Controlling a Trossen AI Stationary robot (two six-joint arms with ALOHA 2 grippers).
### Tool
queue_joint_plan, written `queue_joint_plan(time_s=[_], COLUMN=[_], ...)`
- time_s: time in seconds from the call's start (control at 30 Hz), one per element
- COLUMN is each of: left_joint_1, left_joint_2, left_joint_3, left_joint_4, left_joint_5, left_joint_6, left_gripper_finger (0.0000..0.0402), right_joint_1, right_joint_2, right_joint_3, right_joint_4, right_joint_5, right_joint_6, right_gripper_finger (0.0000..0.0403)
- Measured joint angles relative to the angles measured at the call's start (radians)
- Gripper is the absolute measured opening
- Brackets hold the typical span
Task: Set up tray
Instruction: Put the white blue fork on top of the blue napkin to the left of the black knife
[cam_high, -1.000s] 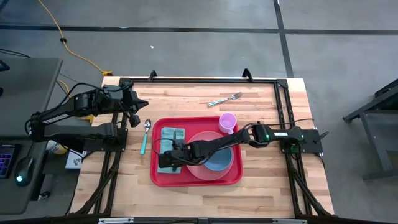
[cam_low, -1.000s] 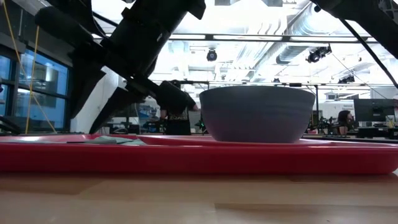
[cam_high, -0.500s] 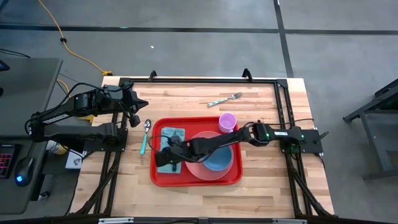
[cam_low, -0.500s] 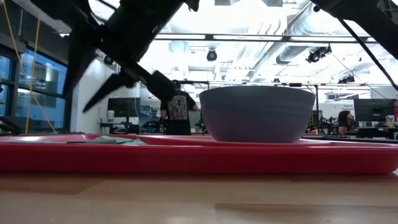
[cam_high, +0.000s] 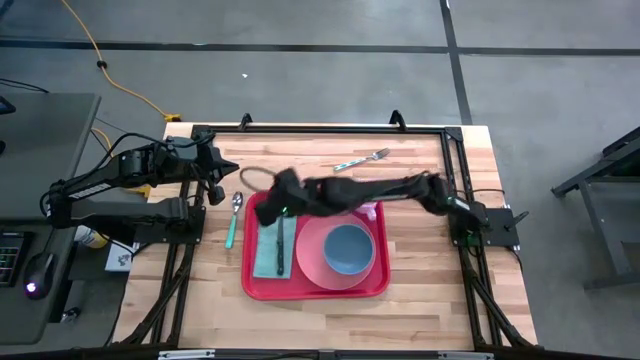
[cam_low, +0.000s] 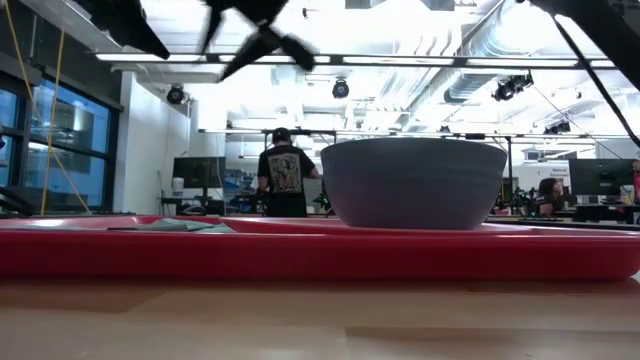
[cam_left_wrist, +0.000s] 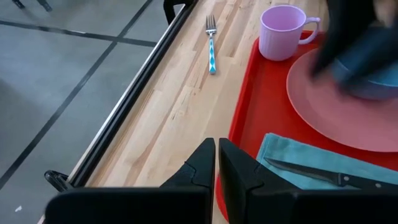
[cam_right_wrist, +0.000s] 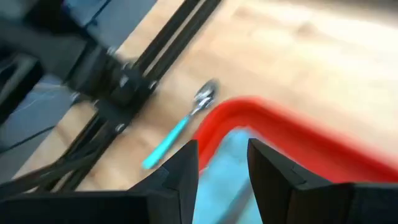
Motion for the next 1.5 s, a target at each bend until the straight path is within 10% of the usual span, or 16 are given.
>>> queue_joint_plan(time_s=[0.6, 1.2, 1.5], left_joint_1=[0.0, 0.0, 0.0], left_joint_2=[0.0, 0.029, 0.061], left_joint_3=[0.0, 0.0, 0.0], left_joint_4=[0.001, 0.011, 0.014], left_joint_5=[-0.001, 0.005, 0.034], left_joint_6=[0.002, 0.124, 0.11], left_gripper_finger=[0.0053, 0.0053, 0.0053], right_joint_1=[-0.33, -0.741, -1.005], right_joint_2=[-0.255, -0.253, -0.238], right_joint_3=[0.0, 0.0, -0.001], right_joint_4=[-0.606, -0.689, -0.64], right_joint_5=[0.021, -0.261, -0.613], right_joint_6=[0.058, -0.987, -1.294], right_gripper_finger=[0.0114, 0.0114, 0.0114])
